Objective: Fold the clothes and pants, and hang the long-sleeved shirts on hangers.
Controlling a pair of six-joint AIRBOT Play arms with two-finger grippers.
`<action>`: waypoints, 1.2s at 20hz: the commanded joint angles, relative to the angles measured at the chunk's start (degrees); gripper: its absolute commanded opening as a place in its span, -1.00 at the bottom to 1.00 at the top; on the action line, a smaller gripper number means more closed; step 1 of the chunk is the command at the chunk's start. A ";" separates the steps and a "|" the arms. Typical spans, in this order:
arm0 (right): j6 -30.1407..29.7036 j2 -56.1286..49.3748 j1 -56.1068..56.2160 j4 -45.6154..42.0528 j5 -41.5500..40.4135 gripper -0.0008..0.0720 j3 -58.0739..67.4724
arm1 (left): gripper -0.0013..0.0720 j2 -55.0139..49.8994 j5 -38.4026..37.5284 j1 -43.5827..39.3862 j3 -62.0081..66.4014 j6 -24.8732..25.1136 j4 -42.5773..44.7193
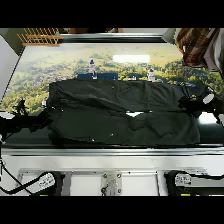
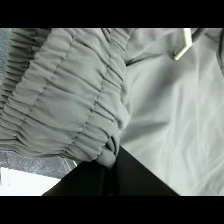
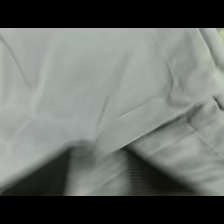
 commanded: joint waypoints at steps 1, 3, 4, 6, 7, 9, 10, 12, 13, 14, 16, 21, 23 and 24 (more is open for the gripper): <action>-1.16 5.68 -0.46 -0.46 2.36 0.50 0.44 | -0.92 0.04 0.17 -0.02 -0.04 0.02 0.02; -5.18 12.85 -2.62 -0.90 5.92 0.50 0.55 | -0.92 0.04 -0.09 -0.02 -0.04 0.02 0.04; -7.15 16.68 -4.81 -1.66 9.73 0.50 0.52 | -0.92 0.07 -0.24 -0.02 -0.04 0.02 0.02; -9.68 23.50 -10.82 -5.46 17.38 0.50 -0.70 | -0.92 0.07 -0.57 -0.02 -0.04 0.02 0.00; -9.90 26.60 -14.69 -6.56 20.06 0.50 -2.49 | -0.92 0.04 -0.50 -0.02 -0.04 0.02 0.02; -10.03 32.59 -24.50 -6.14 23.30 0.51 -9.44 | -0.92 0.04 -0.46 -0.02 -0.04 0.02 0.00; -10.01 34.77 -28.89 -5.53 23.26 0.52 -13.77 | -0.92 0.04 -0.44 -0.02 -0.04 0.02 0.00; -10.01 37.66 -36.35 -0.74 20.74 1.00 -23.76 | -0.92 0.04 -0.57 -0.02 -0.04 0.02 -0.04; -10.29 38.12 -38.56 2.45 19.30 1.00 -28.20 | -0.92 0.04 -0.66 -0.02 -0.04 0.02 0.00; -12.11 38.14 -39.52 5.99 17.33 1.00 -32.24 | -0.92 0.04 -0.79 -0.02 -0.04 0.02 -0.02; -16.26 38.12 -39.34 12.44 13.03 1.00 -37.79 | -0.92 0.07 -1.05 -0.02 -0.04 0.02 -0.07; -22.49 34.91 -38.71 19.65 6.88 0.98 -41.59 | -0.92 0.04 -1.01 -0.02 -0.04 0.00 -0.17; -25.03 32.46 -36.96 22.38 4.98 0.97 -41.59 | -0.92 0.04 -0.98 -0.02 -0.04 0.02 -0.15; -25.22 31.26 -35.47 23.21 4.00 0.97 -41.59 | -0.92 0.04 -1.01 -0.02 -0.04 0.02 -0.17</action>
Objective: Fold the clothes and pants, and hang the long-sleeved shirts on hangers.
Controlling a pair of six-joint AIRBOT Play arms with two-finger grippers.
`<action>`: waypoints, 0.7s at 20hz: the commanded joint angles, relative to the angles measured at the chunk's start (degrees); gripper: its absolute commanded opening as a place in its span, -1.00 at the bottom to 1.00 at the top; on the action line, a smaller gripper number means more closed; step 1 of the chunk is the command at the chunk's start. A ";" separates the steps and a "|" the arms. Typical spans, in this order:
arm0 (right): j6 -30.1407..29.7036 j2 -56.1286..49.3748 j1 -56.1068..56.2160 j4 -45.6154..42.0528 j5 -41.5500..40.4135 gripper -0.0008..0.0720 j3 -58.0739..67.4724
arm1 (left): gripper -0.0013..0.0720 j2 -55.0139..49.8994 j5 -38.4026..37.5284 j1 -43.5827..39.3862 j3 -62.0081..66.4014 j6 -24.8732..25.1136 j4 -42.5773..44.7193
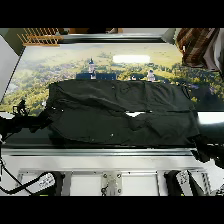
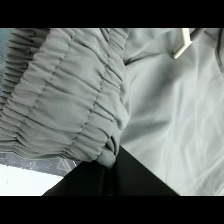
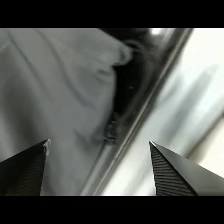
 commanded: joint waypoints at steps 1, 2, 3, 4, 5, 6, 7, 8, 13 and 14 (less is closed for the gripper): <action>-3.39 -3.91 4.00 4.92 -4.94 0.96 -1.07 | -0.92 0.04 0.00 -0.02 -0.04 0.02 0.00; -3.37 -4.92 5.99 5.38 -5.92 0.96 -1.07 | -0.92 0.04 0.00 -0.02 -0.04 0.00 0.00; -3.39 -5.75 8.17 5.75 -6.97 0.87 -1.05 | -0.92 0.04 0.00 -0.02 -0.04 0.00 0.00; -3.39 -6.14 10.03 5.73 -7.67 0.56 -1.03 | -0.92 0.04 0.02 -0.02 -0.04 0.02 0.02; -3.41 -6.23 11.74 5.73 -8.17 0.30 -1.01 | -0.92 0.04 0.07 -0.02 -0.04 0.02 0.04; -3.65 -6.16 12.98 5.73 -8.57 0.16 -0.94 | -0.92 0.04 0.17 -0.02 -0.02 0.02 0.04; -4.37 -6.16 13.79 5.64 -8.63 -0.21 -0.68 | -0.92 0.04 0.37 -0.02 -0.02 0.02 0.09; -5.33 -6.10 14.12 5.03 -7.80 -0.71 0.07 | -0.92 0.07 0.39 -0.02 0.15 0.02 0.24; -0.02 -4.11 14.14 -14.78 6.40 -0.93 12.68 | -0.92 3.58 -1.44 -0.02 4.90 -0.02 2.08; 0.79 -3.76 14.14 -17.79 9.66 -0.93 15.74 | -0.92 5.40 -2.12 -0.02 5.81 -0.13 3.41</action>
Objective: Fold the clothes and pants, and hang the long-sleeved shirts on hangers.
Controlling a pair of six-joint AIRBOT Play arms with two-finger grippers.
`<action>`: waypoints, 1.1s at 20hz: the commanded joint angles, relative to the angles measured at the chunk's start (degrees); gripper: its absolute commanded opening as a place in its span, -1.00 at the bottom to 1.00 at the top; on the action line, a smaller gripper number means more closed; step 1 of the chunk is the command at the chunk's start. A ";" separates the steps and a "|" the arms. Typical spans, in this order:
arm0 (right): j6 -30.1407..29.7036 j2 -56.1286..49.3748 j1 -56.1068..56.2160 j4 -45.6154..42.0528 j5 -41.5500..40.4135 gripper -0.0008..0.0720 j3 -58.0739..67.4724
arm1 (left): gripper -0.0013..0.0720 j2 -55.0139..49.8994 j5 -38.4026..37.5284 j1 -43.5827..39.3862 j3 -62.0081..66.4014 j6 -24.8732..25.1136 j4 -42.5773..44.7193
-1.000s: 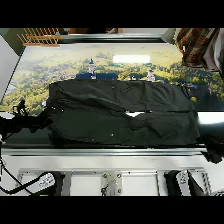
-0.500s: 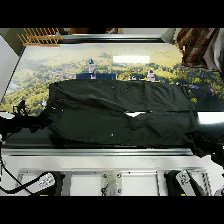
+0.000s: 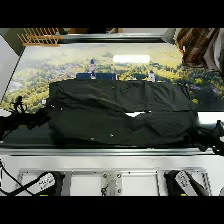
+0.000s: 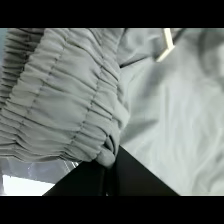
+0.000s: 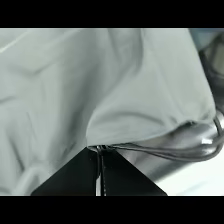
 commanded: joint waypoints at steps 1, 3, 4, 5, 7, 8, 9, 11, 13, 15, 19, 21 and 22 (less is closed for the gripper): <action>3.45 1.20 0.37 -12.41 11.26 -0.93 10.23 | -0.92 4.81 -2.08 0.00 2.97 -0.09 3.61; 3.45 1.20 0.46 -12.55 15.50 -0.93 15.76 | -0.92 8.50 -5.86 0.00 4.37 -0.09 5.22; 3.48 1.18 0.79 -12.55 16.70 -0.93 18.16 | -0.92 10.05 -7.39 0.00 4.79 -0.09 5.16; 3.72 1.18 1.33 -12.59 17.35 -0.93 20.59 | -0.92 11.54 -8.50 0.00 5.05 -0.09 5.05; 5.22 0.92 2.60 -12.57 18.27 -0.93 24.92 | -0.92 13.53 -9.81 0.00 5.77 -0.15 5.03; 5.68 0.24 3.58 -12.57 18.29 -0.93 26.95 | -0.92 14.03 -10.25 0.00 6.34 -0.37 5.01; 6.29 -0.92 4.96 -12.59 18.45 -0.93 29.20 | -0.92 14.10 -10.95 -0.02 7.28 -0.50 4.96; 7.76 -4.31 7.82 -12.61 18.67 -0.93 33.53 | -0.92 12.74 -12.48 -0.85 10.62 -0.50 5.03; 9.75 -9.33 10.86 -13.00 18.69 -0.93 38.64 | -0.92 9.42 -12.87 -2.60 14.91 -0.55 5.05; 11.63 -15.15 14.03 -14.08 18.69 -0.93 44.35 | -0.92 4.59 -12.85 -4.61 19.85 -1.18 5.07; 15.89 -27.52 19.28 -14.69 18.69 -0.93 57.37 | -0.92 -6.49 -12.83 -8.04 30.27 -4.22 9.14; 17.73 -33.14 21.40 -14.73 18.64 -0.93 63.98 | -0.92 -11.45 -12.74 -9.22 35.41 -6.08 12.85; 18.47 -35.91 22.29 -14.71 18.64 -0.93 67.17 | -0.92 -13.70 -12.74 -9.46 37.62 -6.08 12.59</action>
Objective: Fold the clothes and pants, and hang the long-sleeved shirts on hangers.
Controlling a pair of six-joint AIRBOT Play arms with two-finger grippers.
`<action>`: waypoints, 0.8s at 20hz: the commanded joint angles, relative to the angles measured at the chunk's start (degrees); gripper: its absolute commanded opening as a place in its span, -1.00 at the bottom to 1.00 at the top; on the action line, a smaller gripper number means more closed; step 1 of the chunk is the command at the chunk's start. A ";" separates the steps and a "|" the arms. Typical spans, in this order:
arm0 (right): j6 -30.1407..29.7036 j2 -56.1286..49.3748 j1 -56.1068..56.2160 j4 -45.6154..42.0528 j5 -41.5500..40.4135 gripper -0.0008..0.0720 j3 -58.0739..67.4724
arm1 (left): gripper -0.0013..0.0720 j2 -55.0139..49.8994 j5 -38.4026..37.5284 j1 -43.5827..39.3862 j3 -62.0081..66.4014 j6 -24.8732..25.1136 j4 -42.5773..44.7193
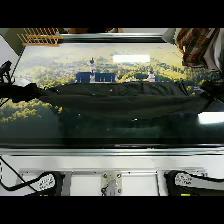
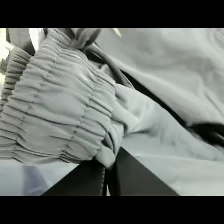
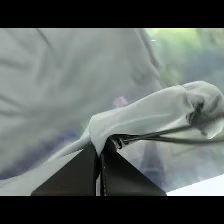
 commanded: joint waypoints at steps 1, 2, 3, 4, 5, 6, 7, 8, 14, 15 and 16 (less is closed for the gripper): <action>3.87 -10.21 3.85 -0.46 -0.04 -0.93 11.58 | -0.92 -9.05 0.00 -1.57 9.14 -2.47 2.82; 4.92 -12.63 4.63 -0.44 -0.37 -0.93 14.21 | -0.92 -11.45 -0.24 -1.57 11.50 -3.37 2.75; 5.81 -14.58 5.22 -0.39 -1.07 -0.93 16.17 | -0.92 -13.70 -0.66 -1.57 13.75 -3.76 2.75; 6.23 -16.28 5.92 -0.39 -2.71 -0.93 17.70 | -0.92 -15.93 -1.25 -1.57 15.98 -3.78 2.75; 7.39 -17.59 6.62 -0.42 -4.68 -0.93 18.73 | -0.92 -18.16 -2.08 -1.57 18.38 -4.02 2.78; 8.24 -18.53 7.13 -0.37 -6.93 -0.93 19.15 | -0.92 -20.20 -2.56 -1.57 20.52 -4.63 2.75; 8.87 -19.23 7.69 -0.39 -9.51 -0.93 19.15 | -0.92 -21.92 -2.56 -1.57 22.25 -4.81 2.75; 9.18 -19.89 8.20 -0.37 -11.56 -0.93 19.15 | -0.92 -23.71 -2.49 -1.57 24.06 -5.51 2.75; 10.43 -23.23 9.86 -0.35 -19.43 -0.93 19.12 | -0.92 -32.02 -0.55 -2.97 31.45 -5.70 2.71; 10.49 -23.80 10.08 -0.33 -21.00 -0.93 19.12 | -0.92 -33.00 0.09 -3.41 32.26 -6.54 2.75; 10.47 -24.37 10.29 -0.22 -22.67 -0.93 19.12 | -0.92 -33.97 0.81 -3.63 32.92 -6.95 2.75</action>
